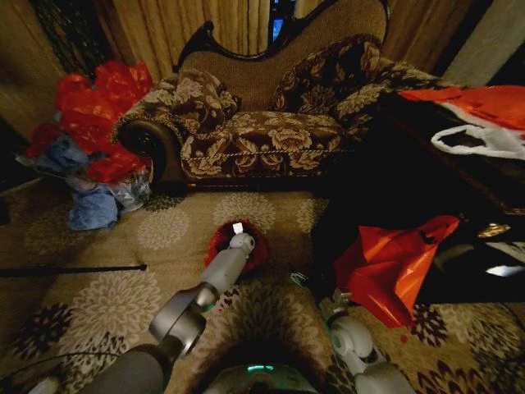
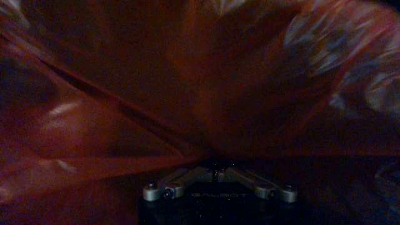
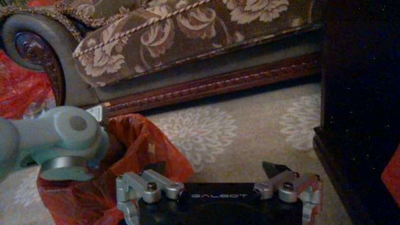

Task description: Place a garbage bag over the trash bin.

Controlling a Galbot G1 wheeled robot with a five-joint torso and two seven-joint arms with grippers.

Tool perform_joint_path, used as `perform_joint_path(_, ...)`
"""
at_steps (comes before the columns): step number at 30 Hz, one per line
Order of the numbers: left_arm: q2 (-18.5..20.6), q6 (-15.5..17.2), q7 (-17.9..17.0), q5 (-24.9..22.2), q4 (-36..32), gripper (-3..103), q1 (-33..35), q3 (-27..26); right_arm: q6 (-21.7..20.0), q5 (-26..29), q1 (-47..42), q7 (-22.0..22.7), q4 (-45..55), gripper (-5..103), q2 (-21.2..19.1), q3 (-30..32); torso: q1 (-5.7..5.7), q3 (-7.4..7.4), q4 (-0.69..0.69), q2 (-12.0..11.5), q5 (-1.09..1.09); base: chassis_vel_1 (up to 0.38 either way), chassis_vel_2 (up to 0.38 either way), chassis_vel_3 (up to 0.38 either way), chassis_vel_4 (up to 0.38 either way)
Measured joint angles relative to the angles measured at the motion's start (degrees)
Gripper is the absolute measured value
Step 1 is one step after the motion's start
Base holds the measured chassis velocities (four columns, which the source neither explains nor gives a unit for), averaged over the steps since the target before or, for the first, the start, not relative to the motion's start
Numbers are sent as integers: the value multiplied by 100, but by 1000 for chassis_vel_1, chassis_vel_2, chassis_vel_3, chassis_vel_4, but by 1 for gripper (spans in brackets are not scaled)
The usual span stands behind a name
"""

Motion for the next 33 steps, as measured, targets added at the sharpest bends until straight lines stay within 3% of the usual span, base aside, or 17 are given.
perform_joint_path(5,-68,-115,240,-5,263,0,-36,-20,-23,20,12,3,49,100,-34,-14,0,0,-1,0,-1,0,0,0,0)
perform_joint_path(10,-78,-86,254,-81,236,0,18,-45,-38,14,-15,8,94,100,-26,-48,0,0,-1,0,-1,0,0,0,0)
perform_joint_path(16,191,431,-256,-230,-266,0,277,-49,-43,37,-23,28,193,100,-26,-45,0,0,0,0,-2,0,0,0,0)
perform_joint_path(19,256,567,-305,-279,-389,0,351,-54,-34,43,-24,33,200,100,-21,-40,0,0,0,0,-2,0,0,0,0)
perform_joint_path(20,335,821,-527,-454,-641,0,493,-70,38,52,-63,54,222,100,9,-38,0,0,0,1,-2,0,0,0,0)
perform_joint_path(22,321,959,-769,-563,-758,0,537,-181,73,42,-123,54,238,100,28,-29,0,0,-2,1,-2,0,0,0,0)
perform_joint_path(28,413,1183,-1180,-949,-960,0,547,-312,97,50,-181,46,304,100,14,-6,0,0,-3,1,-2,0,0,0,0)
perform_joint_path(33,476,1231,-1229,-1180,-867,0,556,-352,106,101,-152,44,368,100,-19,-8,0,0,-1,1,-2,0,0,0,0)
